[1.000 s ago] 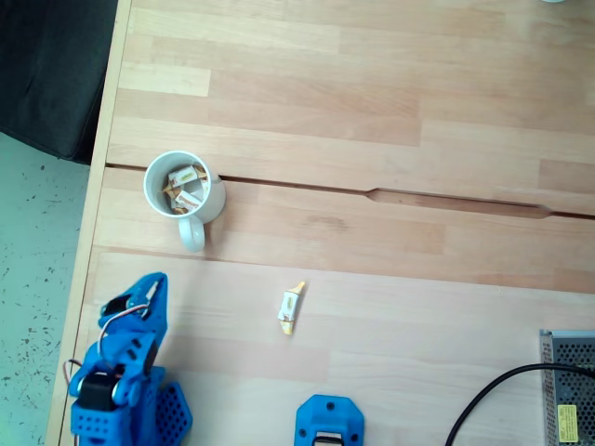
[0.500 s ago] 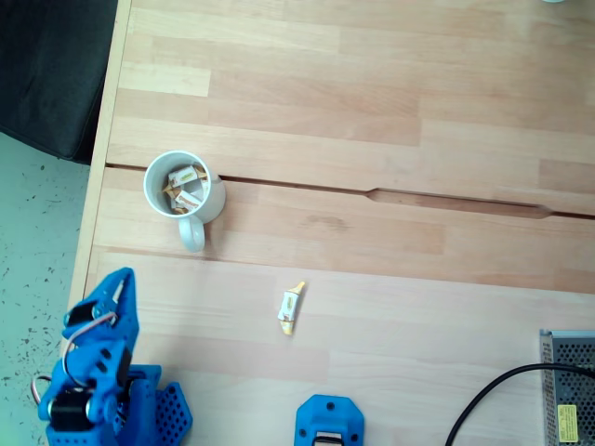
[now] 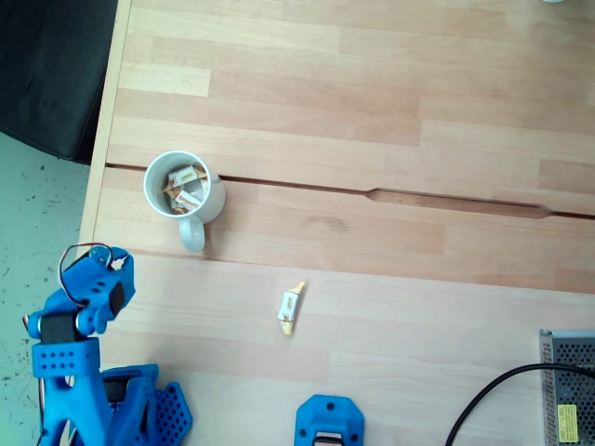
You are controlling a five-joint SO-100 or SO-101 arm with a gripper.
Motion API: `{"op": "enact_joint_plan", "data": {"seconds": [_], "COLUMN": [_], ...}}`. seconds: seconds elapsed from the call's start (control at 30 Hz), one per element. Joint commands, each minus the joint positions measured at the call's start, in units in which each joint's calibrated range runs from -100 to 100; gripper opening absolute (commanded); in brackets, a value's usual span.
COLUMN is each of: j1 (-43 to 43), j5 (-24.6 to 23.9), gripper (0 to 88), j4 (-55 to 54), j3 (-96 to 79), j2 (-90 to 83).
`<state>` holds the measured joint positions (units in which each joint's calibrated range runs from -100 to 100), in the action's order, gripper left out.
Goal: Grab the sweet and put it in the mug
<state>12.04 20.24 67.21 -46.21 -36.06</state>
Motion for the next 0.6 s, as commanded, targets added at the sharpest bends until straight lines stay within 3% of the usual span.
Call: {"op": "enact_joint_plan", "data": {"seconds": [0.0, 0.3, 0.57], "j1": [-0.1, -7.9, -21.9], "j5": [4.2, 19.5, 30.1], "gripper": [0.0, 0.0, 0.0], "j4": [2.0, 16.8, 18.4], "j3": [3.8, 9.5, 10.4], "j2": [0.3, -4.2, -1.1]}}
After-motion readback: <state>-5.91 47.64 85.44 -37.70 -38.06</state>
